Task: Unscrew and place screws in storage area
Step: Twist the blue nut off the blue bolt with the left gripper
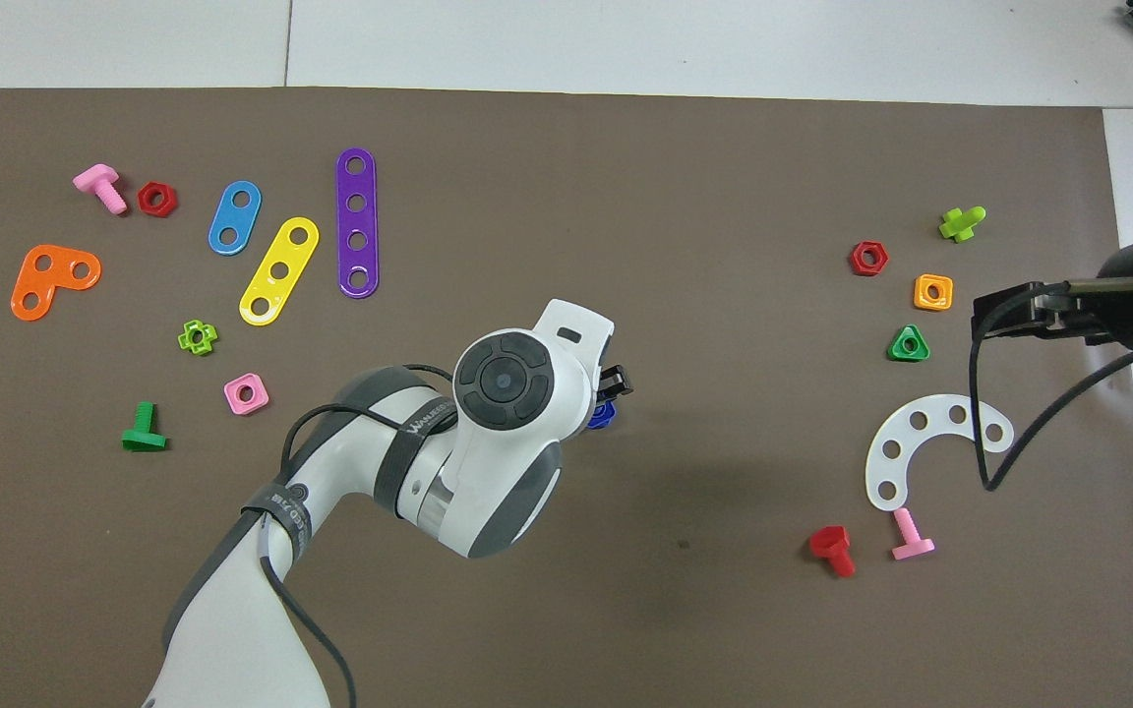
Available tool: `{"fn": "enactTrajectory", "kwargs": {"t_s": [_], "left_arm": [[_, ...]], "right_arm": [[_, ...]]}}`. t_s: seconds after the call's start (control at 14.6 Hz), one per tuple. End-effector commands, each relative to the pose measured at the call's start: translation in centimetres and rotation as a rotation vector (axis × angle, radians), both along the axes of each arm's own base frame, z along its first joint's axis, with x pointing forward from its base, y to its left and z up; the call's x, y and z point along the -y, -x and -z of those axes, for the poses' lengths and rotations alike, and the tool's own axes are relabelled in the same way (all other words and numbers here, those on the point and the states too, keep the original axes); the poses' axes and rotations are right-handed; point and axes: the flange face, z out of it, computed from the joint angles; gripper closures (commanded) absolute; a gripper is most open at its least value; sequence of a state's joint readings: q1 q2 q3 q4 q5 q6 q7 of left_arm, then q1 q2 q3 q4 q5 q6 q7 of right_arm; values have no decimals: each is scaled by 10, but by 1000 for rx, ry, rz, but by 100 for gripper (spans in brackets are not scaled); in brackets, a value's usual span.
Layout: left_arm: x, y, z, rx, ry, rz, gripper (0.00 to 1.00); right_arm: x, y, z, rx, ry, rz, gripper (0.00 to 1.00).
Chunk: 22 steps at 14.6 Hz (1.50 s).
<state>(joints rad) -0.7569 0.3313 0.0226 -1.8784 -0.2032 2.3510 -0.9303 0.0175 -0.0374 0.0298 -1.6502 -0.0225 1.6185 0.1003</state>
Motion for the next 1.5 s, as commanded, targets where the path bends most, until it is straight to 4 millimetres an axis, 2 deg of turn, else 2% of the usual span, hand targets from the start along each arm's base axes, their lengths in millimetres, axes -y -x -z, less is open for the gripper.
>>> {"fn": "enactTrajectory", "kwargs": {"t_s": [0.0,0.14,0.34,0.48,0.61,0.96,1.02,1.43], "left_arm": [[5,-9,8,3,41,-103,17],[5,-9,10,1,39,-106,17],[9,-9,24,-12,31,-106,17],[12,-10,25,-8,33,-105,18],[13,-11,25,-5,32,-103,19],[20,-4,29,-10,28,-88,33],[20,-4,30,-11,26,-89,35],[25,0,37,-6,27,-84,35]], "right_arm": [[4,2,2,-13,-31,-24,0],[5,2,2,-13,-31,-24,0],[5,2,4,-13,-31,-22,0],[5,4,5,-13,-31,-22,0],[5,5,8,-20,-32,-24,0],[7,10,12,-30,-30,-34,0],[12,10,13,-32,-30,-25,0],[13,10,12,-30,-30,-37,0]]}}
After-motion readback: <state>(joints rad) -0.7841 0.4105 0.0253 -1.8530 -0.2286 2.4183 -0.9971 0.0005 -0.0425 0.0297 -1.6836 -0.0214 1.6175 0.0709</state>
